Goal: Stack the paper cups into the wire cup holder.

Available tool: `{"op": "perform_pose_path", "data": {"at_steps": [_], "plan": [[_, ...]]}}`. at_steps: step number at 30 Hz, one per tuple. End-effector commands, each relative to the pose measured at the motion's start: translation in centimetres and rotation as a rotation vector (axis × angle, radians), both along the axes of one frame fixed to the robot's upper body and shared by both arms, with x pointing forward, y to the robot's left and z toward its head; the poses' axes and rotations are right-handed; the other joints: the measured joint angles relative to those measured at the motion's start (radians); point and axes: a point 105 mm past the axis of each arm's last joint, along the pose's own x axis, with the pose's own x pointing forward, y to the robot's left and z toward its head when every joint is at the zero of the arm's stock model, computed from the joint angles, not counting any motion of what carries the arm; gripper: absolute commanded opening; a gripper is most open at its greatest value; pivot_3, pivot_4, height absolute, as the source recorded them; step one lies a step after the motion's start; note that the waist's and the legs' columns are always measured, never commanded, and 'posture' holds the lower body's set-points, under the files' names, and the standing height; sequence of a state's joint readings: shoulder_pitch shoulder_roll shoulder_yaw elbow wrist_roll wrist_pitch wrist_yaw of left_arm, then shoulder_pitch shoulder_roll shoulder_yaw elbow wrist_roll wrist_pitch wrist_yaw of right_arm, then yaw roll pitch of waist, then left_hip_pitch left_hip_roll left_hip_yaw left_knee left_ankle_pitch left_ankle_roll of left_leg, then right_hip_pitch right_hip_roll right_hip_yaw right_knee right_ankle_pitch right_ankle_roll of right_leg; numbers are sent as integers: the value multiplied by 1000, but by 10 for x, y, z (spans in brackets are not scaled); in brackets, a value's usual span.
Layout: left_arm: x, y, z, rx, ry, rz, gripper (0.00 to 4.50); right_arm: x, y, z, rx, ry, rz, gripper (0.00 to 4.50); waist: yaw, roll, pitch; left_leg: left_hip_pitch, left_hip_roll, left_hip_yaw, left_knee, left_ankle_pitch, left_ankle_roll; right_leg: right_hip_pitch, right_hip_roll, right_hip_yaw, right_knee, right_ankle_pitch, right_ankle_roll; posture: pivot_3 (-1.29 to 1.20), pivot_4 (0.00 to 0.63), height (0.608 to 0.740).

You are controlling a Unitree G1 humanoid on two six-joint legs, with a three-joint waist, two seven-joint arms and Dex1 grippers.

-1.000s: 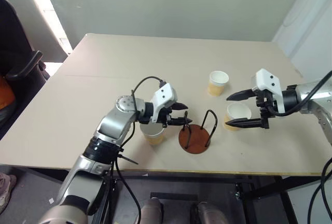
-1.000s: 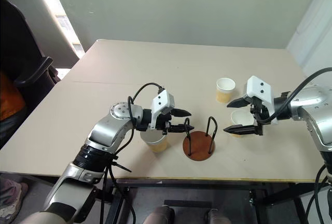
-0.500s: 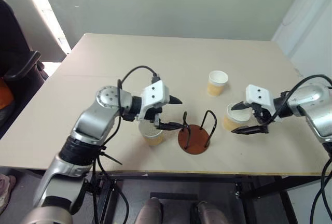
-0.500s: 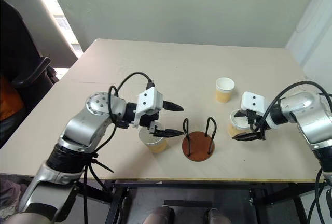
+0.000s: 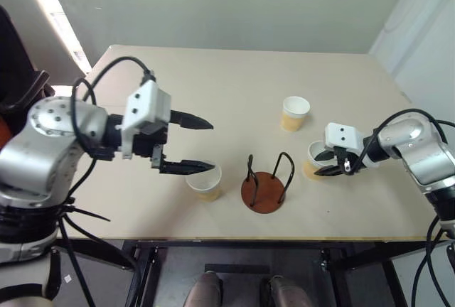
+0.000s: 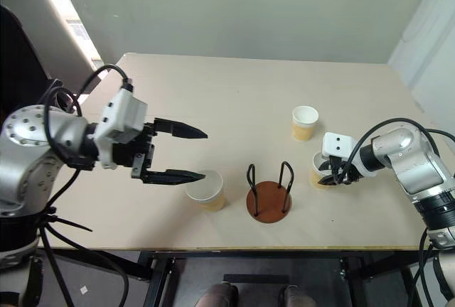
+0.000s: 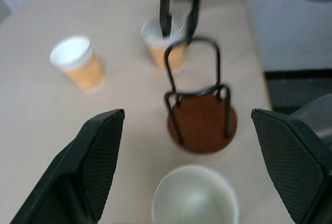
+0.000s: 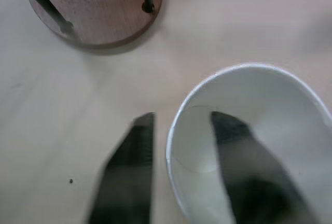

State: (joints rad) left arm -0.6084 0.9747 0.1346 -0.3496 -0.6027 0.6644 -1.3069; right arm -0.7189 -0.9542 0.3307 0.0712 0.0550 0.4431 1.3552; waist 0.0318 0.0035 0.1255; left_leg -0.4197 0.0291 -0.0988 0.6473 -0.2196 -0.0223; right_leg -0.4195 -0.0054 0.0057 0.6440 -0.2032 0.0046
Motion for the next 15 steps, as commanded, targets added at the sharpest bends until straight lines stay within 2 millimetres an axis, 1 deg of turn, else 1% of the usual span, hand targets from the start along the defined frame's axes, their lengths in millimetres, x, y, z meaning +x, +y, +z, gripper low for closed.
{"op": "perform_pose_path", "data": {"at_steps": [1,2,4,5,7,10,12,13,15], "plan": [[-7,10,4,-4,0,25,4213,1,-2,12,0,-41,7,369,-4,0,0,0,0,0,0,0,0,0,0,0,0,0,0,0,150,740],[-8,11,2,-1,7,27,4213,1,-3,16,1,-50,8,22,-4,0,0,0,1,0,0,0,0,0,0,0,0,-1,-1,0,150,740],[-9,11,1,-3,14,27,4213,1,-4,22,5,-63,12,22,-4,0,0,1,1,0,0,0,0,0,0,0,1,-1,-2,0,150,740],[-9,11,1,-4,15,28,4213,-1,-1,32,34,-71,32,22,-4,0,0,0,1,0,0,0,0,0,0,0,1,-2,-3,0,150,740],[-8,13,0,-6,19,38,4213,-13,7,67,125,-101,111,22,-4,2,1,0,1,0,0,0,0,-1,0,0,1,-6,-10,0,150,740],[-5,16,-7,13,35,61,4213,-33,26,119,240,-171,260,22,-7,4,2,-1,1,2,0,0,-1,-2,0,1,1,-6,-11,0,150,740],[-5,16,-10,18,40,66,4213,-41,40,144,285,-229,349,22,-11,3,2,0,1,2,-2,0,-1,-3,2,1,1,-8,-13,0,150,740],[-5,17,-11,20,41,68,4213,-44,47,152,303,-248,390,22,-12,2,1,0,2,2,-3,0,-2,-3,3,0,1,-9,-15,0,150,740],[-5,16,-12,21,42,70,4213,-51,62,159,329,-249,466,22,-14,0,0,1,3,2,-3,-2,-4,-3,4,0,2,-10,-17,0,150,740]]}}
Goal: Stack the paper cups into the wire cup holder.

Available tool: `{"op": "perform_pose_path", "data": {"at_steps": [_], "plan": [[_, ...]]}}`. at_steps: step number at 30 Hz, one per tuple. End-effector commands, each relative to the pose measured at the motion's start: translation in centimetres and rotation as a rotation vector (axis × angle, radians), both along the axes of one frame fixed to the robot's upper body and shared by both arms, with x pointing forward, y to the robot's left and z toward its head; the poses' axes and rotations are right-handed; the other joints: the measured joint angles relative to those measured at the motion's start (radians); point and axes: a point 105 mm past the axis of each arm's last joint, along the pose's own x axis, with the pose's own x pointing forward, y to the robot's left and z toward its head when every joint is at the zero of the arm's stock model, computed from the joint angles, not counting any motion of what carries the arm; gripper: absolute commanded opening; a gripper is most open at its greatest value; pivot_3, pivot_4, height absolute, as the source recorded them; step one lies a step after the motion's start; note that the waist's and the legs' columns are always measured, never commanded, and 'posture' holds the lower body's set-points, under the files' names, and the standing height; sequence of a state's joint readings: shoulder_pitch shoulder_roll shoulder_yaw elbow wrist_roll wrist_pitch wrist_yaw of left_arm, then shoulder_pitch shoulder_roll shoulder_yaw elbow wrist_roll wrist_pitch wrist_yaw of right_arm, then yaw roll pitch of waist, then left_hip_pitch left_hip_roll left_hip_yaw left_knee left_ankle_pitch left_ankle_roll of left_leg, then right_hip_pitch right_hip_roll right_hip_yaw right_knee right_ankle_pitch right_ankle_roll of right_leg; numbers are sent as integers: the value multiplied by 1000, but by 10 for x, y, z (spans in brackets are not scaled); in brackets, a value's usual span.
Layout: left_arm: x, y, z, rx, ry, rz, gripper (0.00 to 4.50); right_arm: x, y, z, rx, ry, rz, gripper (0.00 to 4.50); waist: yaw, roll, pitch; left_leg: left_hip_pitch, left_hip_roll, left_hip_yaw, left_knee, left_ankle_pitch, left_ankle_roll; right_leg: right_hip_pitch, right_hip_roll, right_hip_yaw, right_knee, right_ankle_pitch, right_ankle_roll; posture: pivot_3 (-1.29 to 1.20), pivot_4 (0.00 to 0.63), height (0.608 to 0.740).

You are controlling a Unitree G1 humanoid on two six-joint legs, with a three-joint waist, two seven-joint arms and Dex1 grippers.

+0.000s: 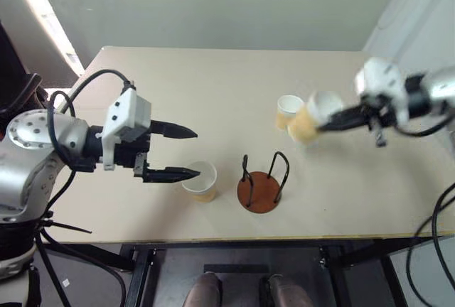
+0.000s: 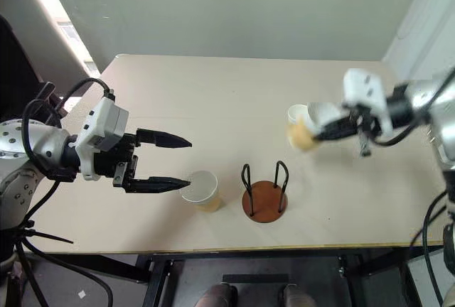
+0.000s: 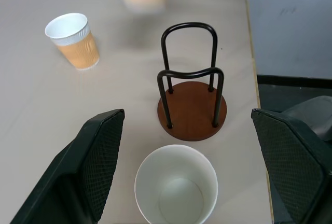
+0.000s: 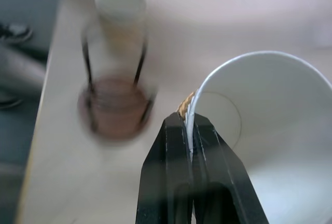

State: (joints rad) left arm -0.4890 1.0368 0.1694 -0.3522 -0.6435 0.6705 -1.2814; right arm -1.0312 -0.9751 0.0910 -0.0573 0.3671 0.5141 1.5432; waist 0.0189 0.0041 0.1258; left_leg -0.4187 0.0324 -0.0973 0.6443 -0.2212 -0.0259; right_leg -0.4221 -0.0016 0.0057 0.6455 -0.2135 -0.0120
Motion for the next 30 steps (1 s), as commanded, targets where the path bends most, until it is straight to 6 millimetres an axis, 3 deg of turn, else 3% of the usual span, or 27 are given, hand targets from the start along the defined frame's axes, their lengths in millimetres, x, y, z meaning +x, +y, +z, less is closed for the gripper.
{"op": "perform_pose_path", "data": {"at_steps": [1,7,16,25,28,30], "plan": [[-1,-1,5,12,-42,-4,4213,-16,24,6,27,11,155,22,-2,0,0,0,0,0,0,0,0,0,0,0,0,0,0,0,150,740],[-2,-3,0,18,-36,-8,4213,-29,53,-29,-64,105,303,22,-2,1,1,-1,0,0,0,0,0,-1,0,0,0,0,0,0,150,740],[-5,-2,-5,18,-26,0,4213,-21,50,-57,-177,110,257,22,-3,1,1,-1,0,0,1,0,0,-1,-1,0,2,0,0,0,150,740],[-5,-1,-4,24,-30,15,4213,-17,47,-65,-229,103,248,22,-3,1,1,-1,0,0,1,0,-1,-1,-1,0,2,0,0,0,150,740],[-4,-1,-4,26,-31,16,4213,-15,47,-67,-242,103,241,613,-3,1,1,-1,0,0,1,-1,-1,-1,-1,0,2,0,0,0,150,740],[-4,-1,-4,26,-31,17,4213,-15,48,-65,-235,96,246,1266,-3,1,1,-1,0,0,1,-1,-1,-1,-1,0,2,0,0,0,150,740]]}}
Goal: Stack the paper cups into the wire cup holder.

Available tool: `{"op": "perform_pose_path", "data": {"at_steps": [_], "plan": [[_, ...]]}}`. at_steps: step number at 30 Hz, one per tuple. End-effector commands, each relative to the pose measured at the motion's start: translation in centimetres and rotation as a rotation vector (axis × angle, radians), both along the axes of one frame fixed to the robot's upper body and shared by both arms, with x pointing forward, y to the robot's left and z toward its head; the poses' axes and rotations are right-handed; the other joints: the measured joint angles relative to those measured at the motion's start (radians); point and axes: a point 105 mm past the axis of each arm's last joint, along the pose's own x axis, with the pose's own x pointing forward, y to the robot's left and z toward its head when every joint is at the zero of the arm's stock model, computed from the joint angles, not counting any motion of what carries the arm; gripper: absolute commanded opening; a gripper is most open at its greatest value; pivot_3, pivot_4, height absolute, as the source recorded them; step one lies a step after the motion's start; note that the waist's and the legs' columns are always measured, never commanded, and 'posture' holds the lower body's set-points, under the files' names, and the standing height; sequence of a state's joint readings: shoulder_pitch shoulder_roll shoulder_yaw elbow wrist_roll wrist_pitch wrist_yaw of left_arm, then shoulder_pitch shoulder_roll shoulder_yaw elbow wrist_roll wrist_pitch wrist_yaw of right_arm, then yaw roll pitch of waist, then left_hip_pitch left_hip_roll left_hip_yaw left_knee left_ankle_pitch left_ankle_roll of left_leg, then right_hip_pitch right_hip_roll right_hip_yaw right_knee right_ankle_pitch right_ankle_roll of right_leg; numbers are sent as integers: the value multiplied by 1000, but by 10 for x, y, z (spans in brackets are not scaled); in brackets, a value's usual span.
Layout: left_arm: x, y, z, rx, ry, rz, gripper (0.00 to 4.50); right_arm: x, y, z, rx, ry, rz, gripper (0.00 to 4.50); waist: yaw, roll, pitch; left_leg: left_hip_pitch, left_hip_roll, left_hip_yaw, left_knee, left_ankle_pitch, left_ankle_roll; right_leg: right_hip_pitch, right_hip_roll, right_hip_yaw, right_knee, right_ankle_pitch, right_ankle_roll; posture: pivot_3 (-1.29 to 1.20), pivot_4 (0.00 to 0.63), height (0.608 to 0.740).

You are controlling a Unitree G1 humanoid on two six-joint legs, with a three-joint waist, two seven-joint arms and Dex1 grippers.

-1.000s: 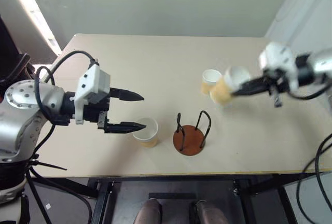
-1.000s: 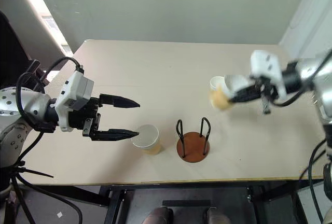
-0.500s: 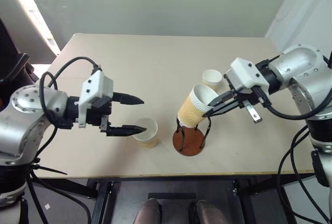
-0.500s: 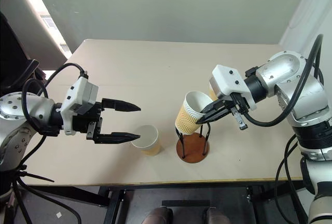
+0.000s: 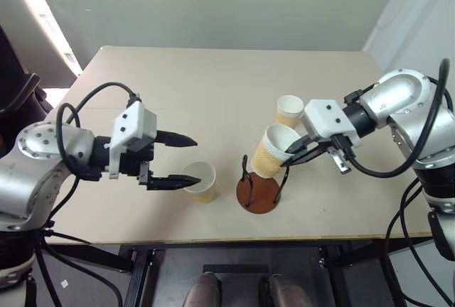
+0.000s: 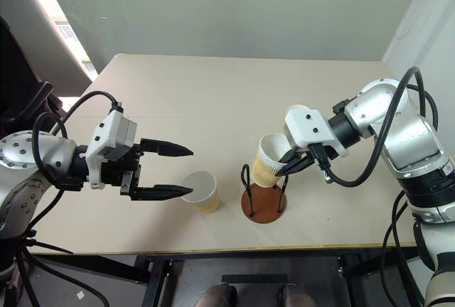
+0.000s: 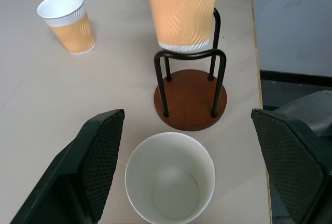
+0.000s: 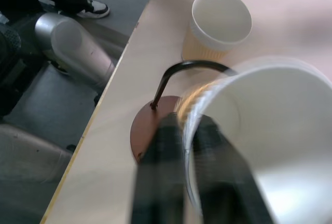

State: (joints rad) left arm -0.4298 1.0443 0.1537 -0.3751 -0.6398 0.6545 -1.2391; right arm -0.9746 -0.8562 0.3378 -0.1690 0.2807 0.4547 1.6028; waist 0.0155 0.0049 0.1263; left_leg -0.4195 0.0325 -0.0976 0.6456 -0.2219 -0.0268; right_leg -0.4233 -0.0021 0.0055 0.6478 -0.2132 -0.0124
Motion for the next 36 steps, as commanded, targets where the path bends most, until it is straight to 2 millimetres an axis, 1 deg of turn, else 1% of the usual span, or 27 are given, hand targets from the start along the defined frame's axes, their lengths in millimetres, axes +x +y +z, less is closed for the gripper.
{"op": "perform_pose_path", "data": {"at_steps": [1,3,5,7,9,11,13,14,16,17,19,20,22,23,24,29,33,35,36], "plan": [[-3,-1,10,9,-54,-10,4213,-1,2,8,3,-35,18,1600,0,0,0,0,0,0,0,0,0,0,0,0,0,0,0,0,150,740],[2,0,9,9,-62,9,4213,2,3,13,23,-53,10,2285,0,0,0,0,0,0,0,0,0,0,0,0,0,0,0,0,150,740],[11,0,11,2,-93,42,4213,13,3,27,75,-95,-28,2936,0,0,0,0,0,0,0,0,0,0,0,0,0,0,0,0,150,740],[32,1,18,-26,-171,131,4213,34,0,41,135,-151,-110,2936,1,0,0,0,0,0,0,1,0,0,0,0,1,1,-1,0,150,740],[55,0,24,-55,-230,223,4213,65,-6,52,195,-219,-237,2936,3,0,0,0,0,-1,1,2,0,-1,0,0,1,2,-3,0,150,740],[75,-3,24,-74,-247,291,4213,95,-11,56,241,-271,-359,2936,3,0,0,1,0,-1,1,3,0,0,-1,0,1,4,-3,0,150,740],[88,-11,22,-93,-249,312,4213,120,-15,51,260,-282,-460,2936,3,0,0,1,0,-1,1,4,1,-1,-1,0,1,6,-4,0,150,740],[93,-16,20,-105,-237,317,4213,130,-18,43,245,-279,-496,2936,3,0,0,1,-1,-1,1,4,1,-1,-2,0,1,6,-3,0,150,740],[99,-25,16,-118,-221,311,4213,143,-24,29,216,-268,-546,2936,6,0,0,0,-1,-1,1,4,1,-2,-2,0,0,10,3,0,150,740],[101,-29,14,-127,-212,304,4213,149,-27,24,205,-273,-575,2936,6,0,0,-1,-1,-1,0,3,0,-3,-2,0,0,12,6,0,150,740],[98,-39,10,-132,-195,265,4213,160,-29,15,208,-272,-637,2936,8,0,0,-5,-1,-1,0,2,-2,-7,-2,0,0,12,8,0,150,740],[95,-44,9,-140,-188,241,4213,163,-29,11,214,-260,-655,2936,9,0,0,-7,-1,-1,-1,2,-2,-10,-1,-1,0,13,8,0,150,740],[91,-46,9,-143,-185,227,4213,167,-28,3,204,-236,-677,2936,8,0,0,-13,0,-1,-1,3,-5,-16,-1,-1,0,13,8,0,150,740],[89,-46,9,-141,-186,228,4213,169,-28,1,209,-232,-694,2936,8,1,0,-16,0,-1,0,9,-14,-19,0,-1,0,13,8,0,150,740],[88,-45,9,-139,-187,230,4213,171,-28,0,218,-232,-714,2936,8,1,0,-17,0,-1,-1,11,-18,-20,0,0,0,13,8,0,150,740],[80,-37,8,-127,-183,243,4213,177,-30,-10,233,-196,-786,2936,9,1,0,-18,0,0,-4,10,-18,-20,-1,0,-2,13,8,0,150,740],[75,-32,7,-115,-179,255,4213,179,-37,-25,186,-182,-843,2936,13,1,0,-18,0,0,-3,8,-17,-20,-1,-1,-2,13,8,0,150,740],[74,-31,6,-104,-179,258,4213,180,-39,-31,161,-180,-855,2936,15,1,0,-18,0,0,-2,6,-14,-20,-1,-1,-2,13,8,0,150,740],[73,-31,6,-101,-180,260,4213,180,-41,-33,152,-184,-860,2936,15,1,0,-18,0,0,-1,4,-10,-20,-2,-1,-1,13,8,0,150,740]]}}
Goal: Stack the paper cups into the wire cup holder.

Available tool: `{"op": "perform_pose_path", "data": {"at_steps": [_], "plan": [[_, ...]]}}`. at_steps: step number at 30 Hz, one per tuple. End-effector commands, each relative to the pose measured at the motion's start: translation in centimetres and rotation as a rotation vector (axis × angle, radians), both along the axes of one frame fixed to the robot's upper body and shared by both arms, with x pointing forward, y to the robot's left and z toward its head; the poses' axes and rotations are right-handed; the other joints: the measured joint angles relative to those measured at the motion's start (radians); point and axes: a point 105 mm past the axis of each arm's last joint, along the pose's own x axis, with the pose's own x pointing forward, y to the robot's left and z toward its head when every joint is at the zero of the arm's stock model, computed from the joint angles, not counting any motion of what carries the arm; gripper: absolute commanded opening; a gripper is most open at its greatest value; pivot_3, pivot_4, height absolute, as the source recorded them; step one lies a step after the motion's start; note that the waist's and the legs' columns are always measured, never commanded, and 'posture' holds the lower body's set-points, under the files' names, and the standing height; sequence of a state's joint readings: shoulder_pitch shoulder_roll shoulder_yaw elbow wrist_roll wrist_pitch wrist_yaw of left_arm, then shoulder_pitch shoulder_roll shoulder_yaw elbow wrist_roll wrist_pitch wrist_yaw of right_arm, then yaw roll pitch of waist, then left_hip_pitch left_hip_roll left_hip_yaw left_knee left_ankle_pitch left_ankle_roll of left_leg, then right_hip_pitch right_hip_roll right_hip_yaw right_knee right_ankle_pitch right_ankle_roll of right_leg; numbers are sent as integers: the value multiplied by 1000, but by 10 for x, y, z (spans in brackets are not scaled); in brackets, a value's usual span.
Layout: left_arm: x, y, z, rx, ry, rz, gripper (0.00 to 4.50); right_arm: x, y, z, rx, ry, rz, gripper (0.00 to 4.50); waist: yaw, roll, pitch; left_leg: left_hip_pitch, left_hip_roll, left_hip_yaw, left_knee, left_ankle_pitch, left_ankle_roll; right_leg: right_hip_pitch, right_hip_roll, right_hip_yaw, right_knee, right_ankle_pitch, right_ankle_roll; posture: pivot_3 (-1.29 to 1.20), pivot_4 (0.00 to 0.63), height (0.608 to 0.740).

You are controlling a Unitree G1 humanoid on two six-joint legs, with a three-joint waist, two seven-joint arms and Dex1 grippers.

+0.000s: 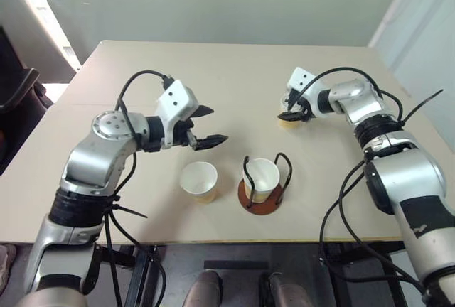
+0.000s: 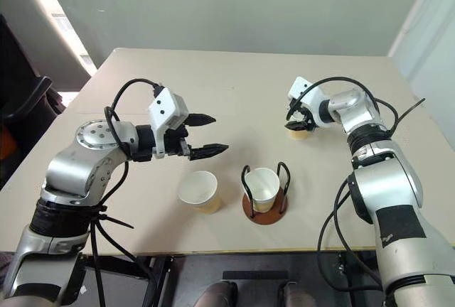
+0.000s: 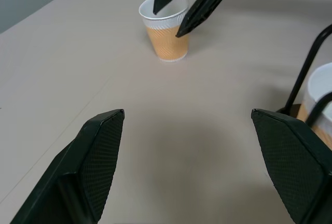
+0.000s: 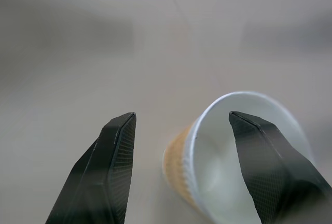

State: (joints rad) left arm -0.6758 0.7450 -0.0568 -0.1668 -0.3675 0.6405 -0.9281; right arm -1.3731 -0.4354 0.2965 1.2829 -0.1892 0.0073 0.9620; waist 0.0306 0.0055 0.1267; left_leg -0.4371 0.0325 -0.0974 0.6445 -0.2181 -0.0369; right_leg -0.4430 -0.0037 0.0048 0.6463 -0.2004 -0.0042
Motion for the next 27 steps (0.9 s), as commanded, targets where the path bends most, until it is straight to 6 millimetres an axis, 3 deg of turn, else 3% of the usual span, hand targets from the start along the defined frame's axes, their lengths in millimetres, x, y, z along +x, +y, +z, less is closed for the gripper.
{"op": "perform_pose_path", "data": {"at_steps": [1,3,9,10,16,19,20,23,25,27], "plan": [[-6,1,11,2,-49,2,4213,3,-5,5,-23,-28,-24,2771,0,0,0,0,0,0,0,-2,4,0,0,0,0,0,0,0,150,740],[-7,2,11,-1,-50,9,4213,3,-7,4,-28,-29,-29,2318,0,0,0,1,0,0,2,-2,4,0,0,0,3,0,0,0,150,740],[-8,5,9,6,-52,24,4213,2,-12,2,-52,-28,-33,161,-2,0,0,3,0,0,2,2,3,0,0,0,8,1,0,0,150,740],[-8,5,9,7,-52,24,4213,2,-12,2,-54,-28,-33,29,-2,0,0,3,0,0,2,2,3,0,0,0,8,1,0,0,150,740],[-5,9,10,22,-56,35,4213,4,-13,6,-75,-56,-30,29,-2,0,0,3,0,0,2,2,2,0,0,0,9,1,0,0,150,740],[-9,12,17,18,-61,14,4213,-7,2,39,-6,-82,121,29,-2,0,0,3,0,0,2,2,2,0,0,0,9,1,0,0,150,740],[-14,13,23,8,-68,-11,4213,-18,10,59,36,-89,229,29,-2,0,0,3,0,0,2,2,2,0,0,0,9,1,0,0,150,740],[-25,16,34,-7,-78,-66,4213,-51,20,94,68,-108,453,29,-4,0,0,0,0,1,1,2,2,-3,0,0,8,1,0,0,150,740],[-35,23,39,-2,-68,-105,4213,-81,25,111,77,-104,587,29,-4,0,0,0,0,1,0,2,1,-3,1,-1,7,1,-1,0,150,740],[-51,35,47,-20,-47,-158,4213,-109,27,114,-6,-117,685,29,-7,0,0,0,1,1,-1,6,-7,-2,1,-1,5,0,-2,0,150,740]]}}
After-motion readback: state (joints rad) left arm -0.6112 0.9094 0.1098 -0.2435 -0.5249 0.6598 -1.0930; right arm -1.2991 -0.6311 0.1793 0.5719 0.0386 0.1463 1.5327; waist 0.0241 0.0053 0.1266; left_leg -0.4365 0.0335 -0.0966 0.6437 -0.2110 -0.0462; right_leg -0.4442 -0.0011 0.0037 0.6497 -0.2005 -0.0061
